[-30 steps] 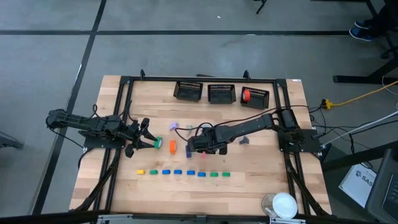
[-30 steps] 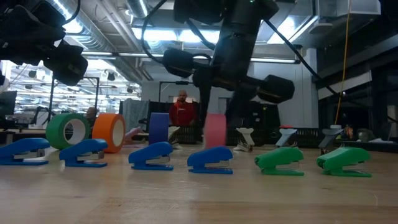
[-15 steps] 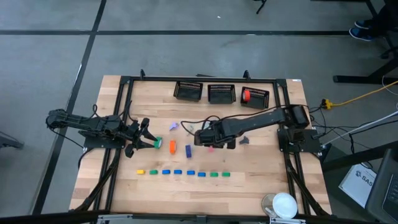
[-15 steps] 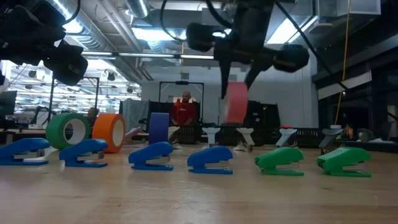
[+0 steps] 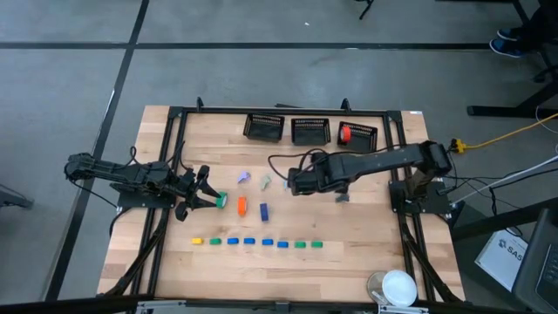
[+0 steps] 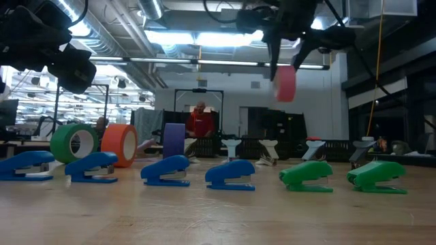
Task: Pick and place Stapler, Stapler remover, tape
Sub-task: Put the pink tape into the right black bin
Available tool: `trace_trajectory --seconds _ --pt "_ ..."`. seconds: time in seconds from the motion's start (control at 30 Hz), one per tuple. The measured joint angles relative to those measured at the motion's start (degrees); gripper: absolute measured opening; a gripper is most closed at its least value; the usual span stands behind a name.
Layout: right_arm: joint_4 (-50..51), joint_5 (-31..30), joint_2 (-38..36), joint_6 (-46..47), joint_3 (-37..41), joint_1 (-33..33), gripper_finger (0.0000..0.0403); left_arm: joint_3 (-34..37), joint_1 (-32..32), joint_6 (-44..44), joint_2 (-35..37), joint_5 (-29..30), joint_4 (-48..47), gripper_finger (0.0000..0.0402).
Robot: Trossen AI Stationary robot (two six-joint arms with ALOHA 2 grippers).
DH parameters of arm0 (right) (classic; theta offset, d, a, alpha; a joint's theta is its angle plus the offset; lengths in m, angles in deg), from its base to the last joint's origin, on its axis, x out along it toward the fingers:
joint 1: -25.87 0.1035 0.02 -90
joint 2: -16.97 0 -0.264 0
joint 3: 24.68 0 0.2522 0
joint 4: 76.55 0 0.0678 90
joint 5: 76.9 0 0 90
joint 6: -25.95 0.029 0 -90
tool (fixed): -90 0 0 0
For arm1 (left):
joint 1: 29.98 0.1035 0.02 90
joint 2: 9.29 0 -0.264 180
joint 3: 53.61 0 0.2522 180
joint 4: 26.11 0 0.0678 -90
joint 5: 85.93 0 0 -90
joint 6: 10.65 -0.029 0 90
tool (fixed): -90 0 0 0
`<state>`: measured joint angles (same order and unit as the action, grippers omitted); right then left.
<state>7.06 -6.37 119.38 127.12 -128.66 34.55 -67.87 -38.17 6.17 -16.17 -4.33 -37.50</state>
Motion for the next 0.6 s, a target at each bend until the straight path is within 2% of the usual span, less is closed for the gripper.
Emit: trace_trajectory --seconds 0.17,0.33,0.43,0.6 --pt "4.9 -1.5 -2.0 0.0 0.0 -3.0 0.0105 0.0 0.0 0.0 0.0 0.0 0.0 0.0150" --pt "7.5 -1.7 -4.2 -2.7 0.0 -7.1 0.0127 0.0 0.0 0.0 0.0 0.0 0.0 0.0150" --pt "7.8 -2.0 -5.3 -4.7 0.0 -9.5 0.0104 0.0 0.0 0.0 0.0 0.0 0.0 0.0150" --pt "9.3 -2.2 -6.6 -7.1 0.0 -13.1 0.0105 0.0 0.0 0.0 0.0 0.0 0.0 0.0150"
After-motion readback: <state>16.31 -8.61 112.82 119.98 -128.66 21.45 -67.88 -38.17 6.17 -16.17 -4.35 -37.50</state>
